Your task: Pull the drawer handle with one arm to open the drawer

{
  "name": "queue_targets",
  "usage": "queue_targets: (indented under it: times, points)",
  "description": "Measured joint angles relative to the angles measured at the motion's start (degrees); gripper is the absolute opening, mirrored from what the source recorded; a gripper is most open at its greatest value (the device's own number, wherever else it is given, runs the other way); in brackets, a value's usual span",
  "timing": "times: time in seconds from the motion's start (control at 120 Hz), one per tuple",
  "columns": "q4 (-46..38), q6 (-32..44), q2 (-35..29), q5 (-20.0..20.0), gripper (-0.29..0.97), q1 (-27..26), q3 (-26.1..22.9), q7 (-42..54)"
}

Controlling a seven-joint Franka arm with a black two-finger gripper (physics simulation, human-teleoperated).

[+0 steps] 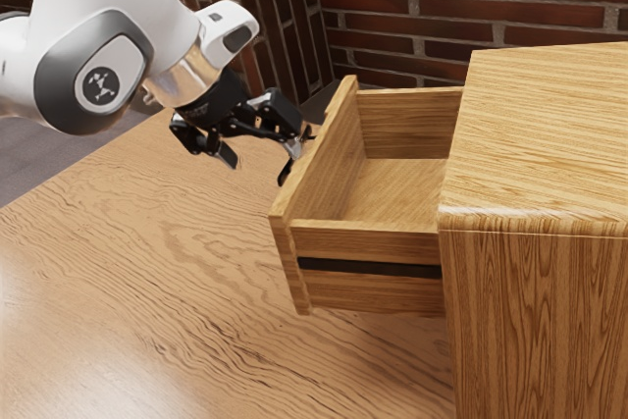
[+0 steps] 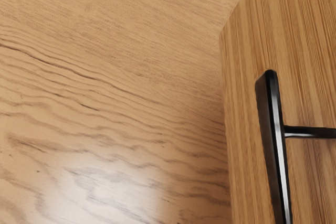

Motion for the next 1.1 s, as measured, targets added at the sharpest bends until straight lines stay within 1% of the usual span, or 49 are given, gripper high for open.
queue_targets:
  times: [0.433, 0.517, 0.617, 0.708, 0.733, 0.783, 0.842, 0.925, 1.0, 1.05, 1.1]
  points:
    - [-2.8, 0.9, -2.6, 1.6, 0.68, 0.1, 3.4, 0.0]
    - [-3.1, 0.8, -3.9, 1.8, 0.68, 0.2, 3.7, 0.0]
    - [-3.2, 0.4, -7.6, 1.9, 0.68, 0.1, 3.2, 0.0]
    - [-1.4, -1.0, -10.2, 2.0, 0.68, -0.1, -0.4, 0.0]
    - [0.3, -2.2, -10.4, 1.9, 0.68, -0.1, -2.4, 0.0]
    - [4.9, -5.4, -10.4, 1.9, 0.68, -0.1, -7.8, -0.4]
    - [11.4, -10.7, -9.2, 1.9, 0.68, -0.2, -13.0, -1.1]
    - [19.3, -17.9, -5.3, 2.3, 0.68, -0.2, -17.9, -2.0]
    - [24.4, -22.6, 0.1, 3.0, 0.68, -0.3, -19.9, -2.6]
    - [27.8, -24.9, 3.3, 3.3, 0.68, -0.2, -20.2, -2.9]
    - [30.2, -26.8, 4.9, 3.8, 0.68, 0.0, -20.0, -3.2]
